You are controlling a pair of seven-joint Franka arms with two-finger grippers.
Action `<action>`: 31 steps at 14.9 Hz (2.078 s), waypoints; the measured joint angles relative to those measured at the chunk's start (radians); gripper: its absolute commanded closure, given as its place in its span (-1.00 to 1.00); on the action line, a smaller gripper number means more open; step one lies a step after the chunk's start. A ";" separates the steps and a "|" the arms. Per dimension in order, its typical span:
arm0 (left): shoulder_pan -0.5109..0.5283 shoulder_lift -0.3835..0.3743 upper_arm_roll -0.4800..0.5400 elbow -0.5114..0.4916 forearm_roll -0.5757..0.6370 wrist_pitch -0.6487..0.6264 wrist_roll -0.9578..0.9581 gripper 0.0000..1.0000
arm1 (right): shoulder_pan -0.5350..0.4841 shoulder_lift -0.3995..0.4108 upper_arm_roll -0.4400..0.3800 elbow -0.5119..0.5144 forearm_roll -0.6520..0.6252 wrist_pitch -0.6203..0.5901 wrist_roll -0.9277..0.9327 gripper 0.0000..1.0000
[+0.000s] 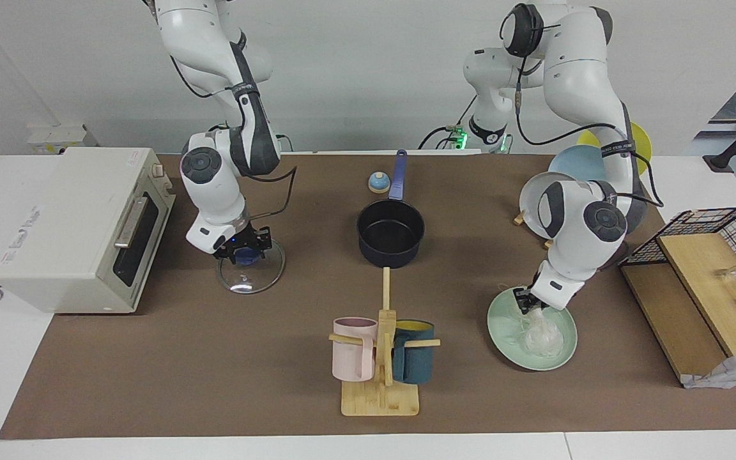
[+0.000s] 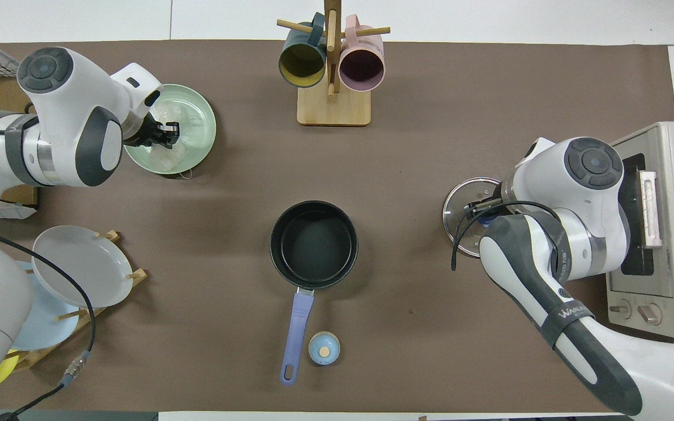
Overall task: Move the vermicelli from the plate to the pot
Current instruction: 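Grasp the white vermicelli on the green plate with the left gripper, then carry the vermicelli with the left gripper over the black saucepan, then release the vermicelli into the saucepan while the right gripper lifts the lid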
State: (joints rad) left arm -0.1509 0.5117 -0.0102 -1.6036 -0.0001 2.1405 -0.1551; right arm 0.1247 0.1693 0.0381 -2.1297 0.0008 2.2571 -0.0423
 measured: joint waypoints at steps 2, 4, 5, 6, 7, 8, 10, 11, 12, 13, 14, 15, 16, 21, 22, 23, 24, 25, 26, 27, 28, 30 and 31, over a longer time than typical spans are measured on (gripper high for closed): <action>0.002 -0.007 0.004 0.047 -0.006 -0.053 -0.005 1.00 | 0.000 0.000 0.000 0.000 0.000 -0.002 0.000 0.24; 0.002 -0.041 0.005 0.089 -0.048 -0.113 -0.040 1.00 | 0.000 0.001 0.001 0.011 0.000 -0.028 0.000 0.24; 0.000 -0.071 0.003 0.101 -0.074 -0.152 -0.066 1.00 | 0.000 0.000 0.001 0.030 0.000 -0.057 0.000 0.24; -0.002 -0.107 -0.004 0.108 -0.098 -0.198 -0.096 1.00 | 0.001 0.000 0.001 0.063 0.000 -0.096 0.000 0.24; -0.008 -0.151 -0.015 0.111 -0.125 -0.251 -0.136 1.00 | 0.001 -0.001 0.001 0.109 0.000 -0.146 0.000 0.24; -0.024 -0.198 -0.025 0.111 -0.147 -0.297 -0.188 1.00 | 0.001 -0.002 0.001 0.154 0.000 -0.194 0.000 0.24; -0.089 -0.285 -0.041 0.106 -0.167 -0.373 -0.310 1.00 | 0.003 -0.004 0.004 0.229 0.000 -0.278 0.000 0.24; -0.135 -0.317 -0.045 0.095 -0.176 -0.394 -0.369 1.00 | 0.008 -0.004 0.006 0.258 0.001 -0.312 0.000 0.24; -0.189 -0.341 -0.047 0.075 -0.183 -0.398 -0.429 1.00 | 0.018 -0.005 0.007 0.285 0.001 -0.345 0.000 0.24; -0.245 -0.359 -0.049 0.042 -0.187 -0.391 -0.483 1.00 | 0.027 -0.005 0.008 0.311 0.002 -0.377 0.000 0.24; -0.299 -0.374 -0.051 -0.001 -0.192 -0.362 -0.529 1.00 | 0.033 -0.005 0.009 0.335 0.003 -0.406 0.000 0.24; -0.348 -0.386 -0.053 -0.055 -0.199 -0.312 -0.566 1.00 | 0.037 -0.005 0.009 0.356 0.005 -0.432 0.000 0.24; -0.392 -0.395 -0.053 -0.115 -0.204 -0.248 -0.595 1.00 | 0.038 -0.005 0.010 0.372 0.008 -0.451 0.000 0.24; -0.506 -0.382 -0.052 -0.366 -0.211 0.035 -0.650 1.00 | 0.039 -0.004 0.043 0.383 0.014 -0.463 0.037 0.24; -0.507 -0.378 -0.050 -0.391 -0.212 0.063 -0.649 1.00 | 0.039 -0.004 0.048 0.383 0.014 -0.463 0.042 0.24; -0.507 -0.372 -0.045 -0.407 -0.212 0.080 -0.648 1.00 | 0.039 -0.004 0.050 0.383 0.014 -0.463 0.045 0.24; -0.507 -0.364 -0.042 -0.418 -0.212 0.101 -0.647 1.00 | 0.039 -0.004 0.050 0.385 0.014 -0.463 0.047 0.24; -0.507 -0.353 -0.040 -0.425 -0.212 0.124 -0.646 1.00 | 0.039 -0.004 0.050 0.388 0.014 -0.463 0.050 0.24; -0.507 -0.339 -0.039 -0.428 -0.212 0.144 -0.640 1.00 | 0.039 -0.004 0.052 0.391 0.014 -0.463 0.054 0.24; -0.507 -0.323 -0.039 -0.429 -0.212 0.160 -0.633 1.00 | 0.040 -0.004 0.057 0.395 0.015 -0.463 0.062 0.24; -0.507 -0.309 -0.039 -0.430 -0.212 0.171 -0.628 1.00 | 0.043 -0.004 0.062 0.399 0.015 -0.463 0.077 0.24; -0.507 -0.291 -0.039 -0.431 -0.212 0.181 -0.612 -0.98 | 0.060 -0.004 0.066 0.404 0.015 -0.464 0.107 0.24; -0.507 -0.288 -0.039 -0.431 -0.212 0.180 -0.598 -1.00 | 0.070 -0.004 0.067 0.406 0.015 -0.464 0.124 0.24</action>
State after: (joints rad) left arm -0.6580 0.2235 -0.0491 -2.0348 -0.2120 2.3210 -0.7532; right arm 0.1944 0.1651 0.1054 -1.7241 0.0158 1.7931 0.0813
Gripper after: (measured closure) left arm 0.850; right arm 0.344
